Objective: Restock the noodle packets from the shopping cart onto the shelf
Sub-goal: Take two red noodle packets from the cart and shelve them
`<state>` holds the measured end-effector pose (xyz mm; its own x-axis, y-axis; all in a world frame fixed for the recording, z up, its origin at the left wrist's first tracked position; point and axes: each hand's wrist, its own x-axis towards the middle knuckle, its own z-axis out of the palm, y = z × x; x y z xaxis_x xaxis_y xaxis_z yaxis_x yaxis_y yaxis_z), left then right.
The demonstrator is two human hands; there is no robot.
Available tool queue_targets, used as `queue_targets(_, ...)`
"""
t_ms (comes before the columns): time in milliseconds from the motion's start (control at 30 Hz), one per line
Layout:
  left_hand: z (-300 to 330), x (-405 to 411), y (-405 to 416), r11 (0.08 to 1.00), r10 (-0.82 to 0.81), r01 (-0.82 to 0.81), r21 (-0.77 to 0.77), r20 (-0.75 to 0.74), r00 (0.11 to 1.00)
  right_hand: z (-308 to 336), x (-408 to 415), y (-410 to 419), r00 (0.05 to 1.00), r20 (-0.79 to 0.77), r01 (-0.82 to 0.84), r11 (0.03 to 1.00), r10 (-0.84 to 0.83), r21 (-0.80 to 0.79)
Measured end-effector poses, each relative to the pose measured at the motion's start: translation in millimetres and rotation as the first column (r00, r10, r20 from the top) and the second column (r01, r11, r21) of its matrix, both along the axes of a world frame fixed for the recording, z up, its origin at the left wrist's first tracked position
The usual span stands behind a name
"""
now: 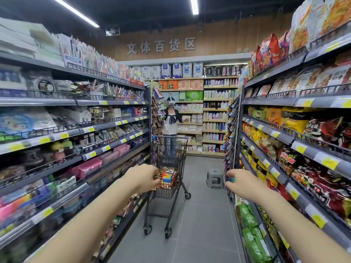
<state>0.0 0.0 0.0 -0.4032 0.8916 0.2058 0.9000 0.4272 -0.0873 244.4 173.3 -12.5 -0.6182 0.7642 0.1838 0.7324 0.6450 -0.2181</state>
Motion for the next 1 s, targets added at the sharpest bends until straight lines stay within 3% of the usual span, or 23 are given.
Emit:
queue_targets(367,-2,-73,29,0.996,0.075,-0.074,-0.053,0.021,0.997,-4,-78,52,0.999,0.025,-0.047,0.999,0.047,-0.005)
queue_targets(1000,10,-286,178,0.993,0.082,-0.08,-0.084,0.014,0.997,4,-291,200,0.993,0.042,-0.105,0.994,0.106,-0.022)
